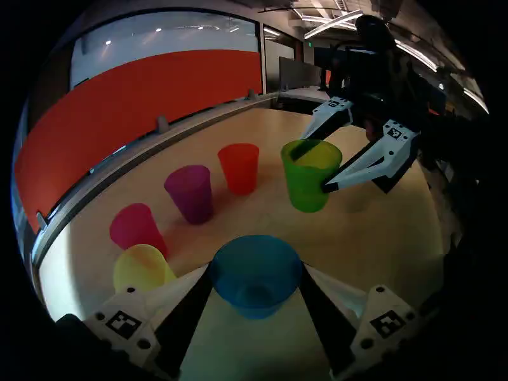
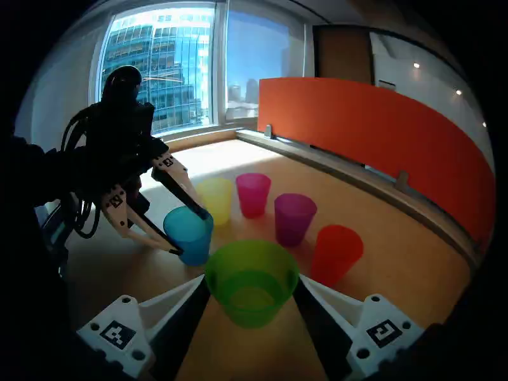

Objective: Pour water

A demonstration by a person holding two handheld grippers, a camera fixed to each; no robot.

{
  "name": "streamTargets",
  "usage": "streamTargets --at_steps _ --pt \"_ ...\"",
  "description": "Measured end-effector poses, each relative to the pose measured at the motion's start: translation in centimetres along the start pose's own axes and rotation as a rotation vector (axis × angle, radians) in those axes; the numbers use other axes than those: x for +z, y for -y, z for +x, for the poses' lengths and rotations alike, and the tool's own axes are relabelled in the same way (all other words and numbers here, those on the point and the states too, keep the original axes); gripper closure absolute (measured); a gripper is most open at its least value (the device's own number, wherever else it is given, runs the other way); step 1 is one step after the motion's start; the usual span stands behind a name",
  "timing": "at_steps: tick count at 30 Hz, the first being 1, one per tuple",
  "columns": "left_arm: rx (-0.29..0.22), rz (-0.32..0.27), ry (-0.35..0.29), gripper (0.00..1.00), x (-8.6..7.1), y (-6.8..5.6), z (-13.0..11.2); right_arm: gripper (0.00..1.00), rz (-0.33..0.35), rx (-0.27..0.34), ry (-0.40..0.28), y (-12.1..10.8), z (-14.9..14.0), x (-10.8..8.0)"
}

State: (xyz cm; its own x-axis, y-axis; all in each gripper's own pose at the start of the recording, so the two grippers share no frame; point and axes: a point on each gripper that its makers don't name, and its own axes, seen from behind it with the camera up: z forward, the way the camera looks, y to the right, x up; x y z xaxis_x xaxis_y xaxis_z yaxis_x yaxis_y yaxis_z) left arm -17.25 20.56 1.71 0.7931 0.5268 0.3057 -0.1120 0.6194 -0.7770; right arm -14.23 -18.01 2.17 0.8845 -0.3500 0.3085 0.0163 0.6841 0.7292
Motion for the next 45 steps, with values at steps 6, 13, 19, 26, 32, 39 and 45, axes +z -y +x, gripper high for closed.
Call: streamTargets --at_steps 6,13,19,26,32,39,45 --pt "-0.006 -0.006 0.005 0.10 0.1 -0.1 -0.5 0.10 0.001 0.001 0.006 0.0 -0.4 0.2" --pt "-0.011 -0.005 0.012 0.10 0.0 0.1 -1.1 0.10 -0.002 0.002 0.016 0.1 -0.8 0.4" --pt "-0.001 -0.002 0.030 0.09 0.0 0.4 -1.8 0.10 -0.002 0.007 0.025 0.1 -1.3 0.7" --pt "0.013 0.000 0.050 0.07 -0.1 0.3 -2.5 0.10 -0.003 0.010 0.044 0.2 -2.3 1.1" --pt "0.009 0.009 0.063 0.07 -0.5 0.5 -3.4 0.10 0.001 0.018 0.059 0.4 -3.2 1.4" --pt "-0.004 0.022 0.071 0.07 -1.2 0.5 -4.2 0.10 0.004 0.018 0.068 0.5 -3.9 1.7" --pt "-0.009 0.027 0.062 0.07 -1.6 0.2 -4.5 0.10 -0.001 0.009 0.070 0.5 -4.3 1.8"
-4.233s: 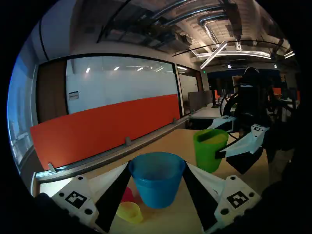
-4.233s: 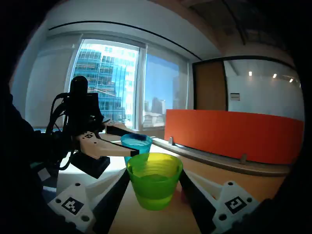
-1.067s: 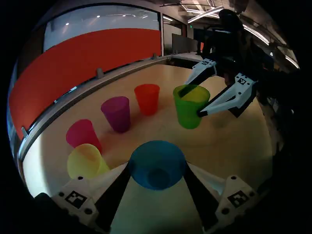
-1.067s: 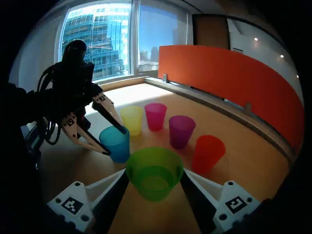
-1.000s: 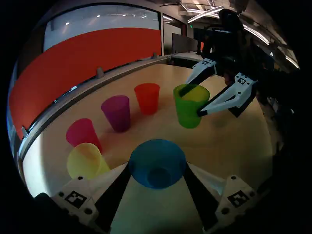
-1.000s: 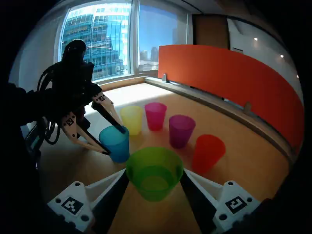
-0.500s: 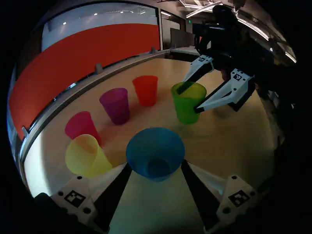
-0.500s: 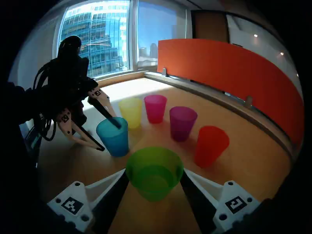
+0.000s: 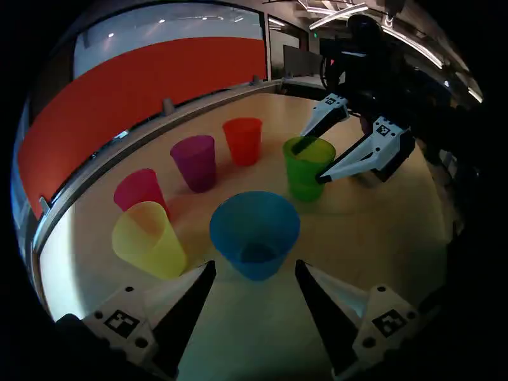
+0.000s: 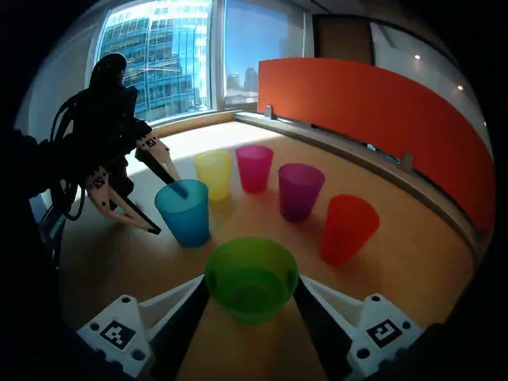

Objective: Pour water

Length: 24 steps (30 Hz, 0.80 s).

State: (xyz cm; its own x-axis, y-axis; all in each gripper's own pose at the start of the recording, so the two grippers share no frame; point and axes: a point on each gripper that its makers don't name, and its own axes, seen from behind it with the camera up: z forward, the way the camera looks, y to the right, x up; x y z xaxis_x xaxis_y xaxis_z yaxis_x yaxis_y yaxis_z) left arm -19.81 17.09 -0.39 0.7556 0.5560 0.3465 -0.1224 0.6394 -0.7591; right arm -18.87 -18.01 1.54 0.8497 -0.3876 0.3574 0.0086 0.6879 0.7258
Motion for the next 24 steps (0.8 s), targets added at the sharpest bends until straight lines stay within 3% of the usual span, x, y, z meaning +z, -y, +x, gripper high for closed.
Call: streamTargets --at_steps 4,15,24 --pt "0.000 0.000 -0.001 0.01 -0.2 -0.2 -0.2 0.09 0.000 0.001 0.002 0.1 -0.2 -0.1" --pt "0.001 0.011 -0.009 0.01 -1.0 -0.3 0.0 0.00 -0.019 0.018 -0.001 0.0 -0.2 -0.8" --pt "-0.001 0.037 -0.017 0.01 -2.3 -0.1 -0.2 0.00 -0.046 0.033 0.002 0.0 -1.2 -2.6"
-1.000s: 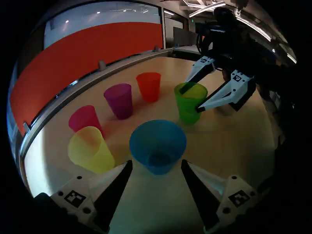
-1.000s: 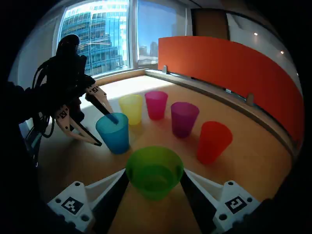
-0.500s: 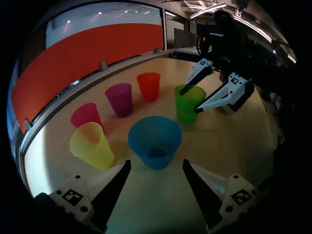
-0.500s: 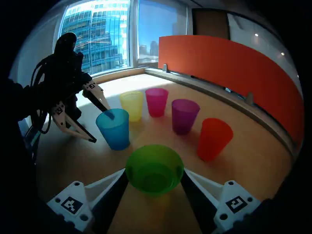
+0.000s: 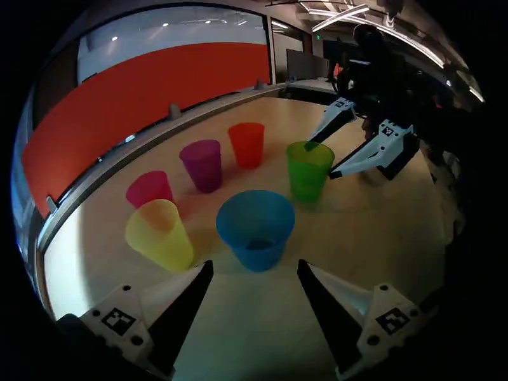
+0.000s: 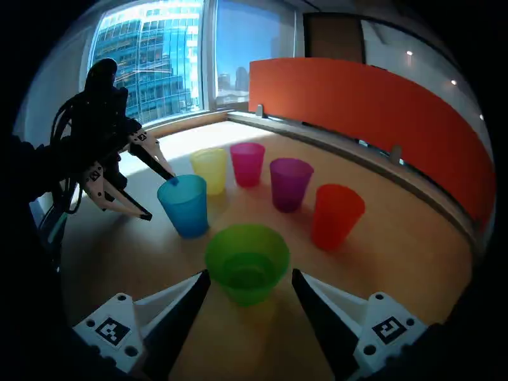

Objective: Pour water

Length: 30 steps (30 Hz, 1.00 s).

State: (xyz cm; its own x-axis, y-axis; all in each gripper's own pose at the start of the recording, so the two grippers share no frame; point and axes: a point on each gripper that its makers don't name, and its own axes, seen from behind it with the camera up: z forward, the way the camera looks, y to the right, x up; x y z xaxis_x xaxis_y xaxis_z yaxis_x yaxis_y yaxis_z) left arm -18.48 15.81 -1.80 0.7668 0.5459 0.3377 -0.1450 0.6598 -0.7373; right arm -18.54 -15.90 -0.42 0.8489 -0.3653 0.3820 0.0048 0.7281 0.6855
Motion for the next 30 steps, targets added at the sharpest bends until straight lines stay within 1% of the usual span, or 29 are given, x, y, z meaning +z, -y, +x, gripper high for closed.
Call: streamTargets --at_steps 6,15,21,27,30 --pt "-0.018 0.020 -0.020 0.01 -1.2 0.1 0.1 0.00 -0.034 0.017 -0.020 -0.3 -0.2 -1.8" --pt "-0.054 0.076 -0.065 0.01 -3.4 0.9 0.6 0.00 -0.085 0.036 -0.061 -0.4 0.1 -4.3" --pt "-0.087 0.141 -0.100 0.01 -4.9 2.1 0.6 0.00 -0.124 0.062 -0.102 -0.5 0.5 -5.7" --pt "-0.115 0.215 -0.149 0.01 -6.4 3.5 1.0 0.00 -0.186 0.105 -0.167 -1.6 1.7 -6.9" --pt "-0.128 0.267 -0.183 0.01 -7.3 4.5 1.6 0.00 -0.216 0.125 -0.208 -2.1 2.7 -7.7"
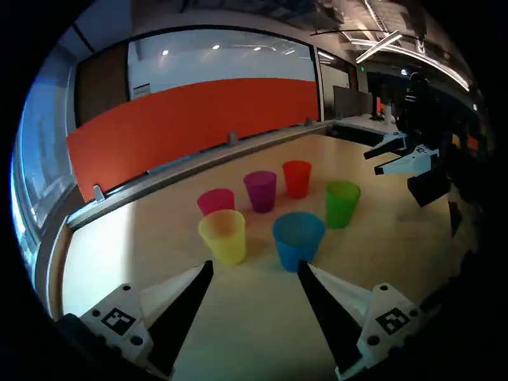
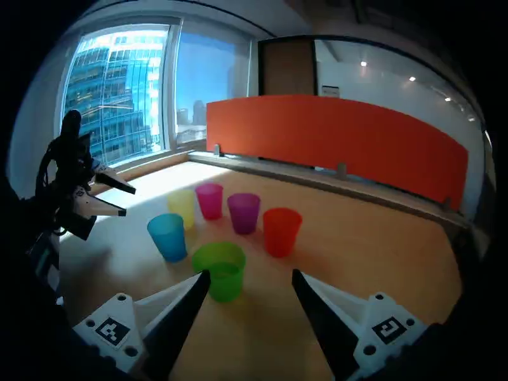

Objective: Pour water

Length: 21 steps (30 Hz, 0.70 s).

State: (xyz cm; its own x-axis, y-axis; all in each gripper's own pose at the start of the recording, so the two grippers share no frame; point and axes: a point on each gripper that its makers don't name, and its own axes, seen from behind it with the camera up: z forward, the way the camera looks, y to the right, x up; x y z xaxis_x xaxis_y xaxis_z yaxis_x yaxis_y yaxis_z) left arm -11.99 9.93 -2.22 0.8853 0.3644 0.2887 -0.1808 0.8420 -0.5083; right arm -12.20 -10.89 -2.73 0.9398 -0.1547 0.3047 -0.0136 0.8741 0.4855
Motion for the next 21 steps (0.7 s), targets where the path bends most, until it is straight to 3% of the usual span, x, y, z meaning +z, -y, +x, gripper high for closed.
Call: streamTargets --at_steps 6,12,21 --pt "-0.028 0.100 -0.090 0.01 -1.2 1.7 1.8 0.00 -0.053 0.023 -0.081 -0.6 1.8 -0.8" --pt "-0.069 0.147 -0.146 0.01 -2.0 2.2 2.5 0.00 -0.130 0.028 -0.139 -1.8 2.7 -1.8" --pt "-0.087 0.241 -0.226 0.01 -3.4 3.1 4.1 0.00 -0.252 0.080 -0.249 -4.2 4.1 -4.2"
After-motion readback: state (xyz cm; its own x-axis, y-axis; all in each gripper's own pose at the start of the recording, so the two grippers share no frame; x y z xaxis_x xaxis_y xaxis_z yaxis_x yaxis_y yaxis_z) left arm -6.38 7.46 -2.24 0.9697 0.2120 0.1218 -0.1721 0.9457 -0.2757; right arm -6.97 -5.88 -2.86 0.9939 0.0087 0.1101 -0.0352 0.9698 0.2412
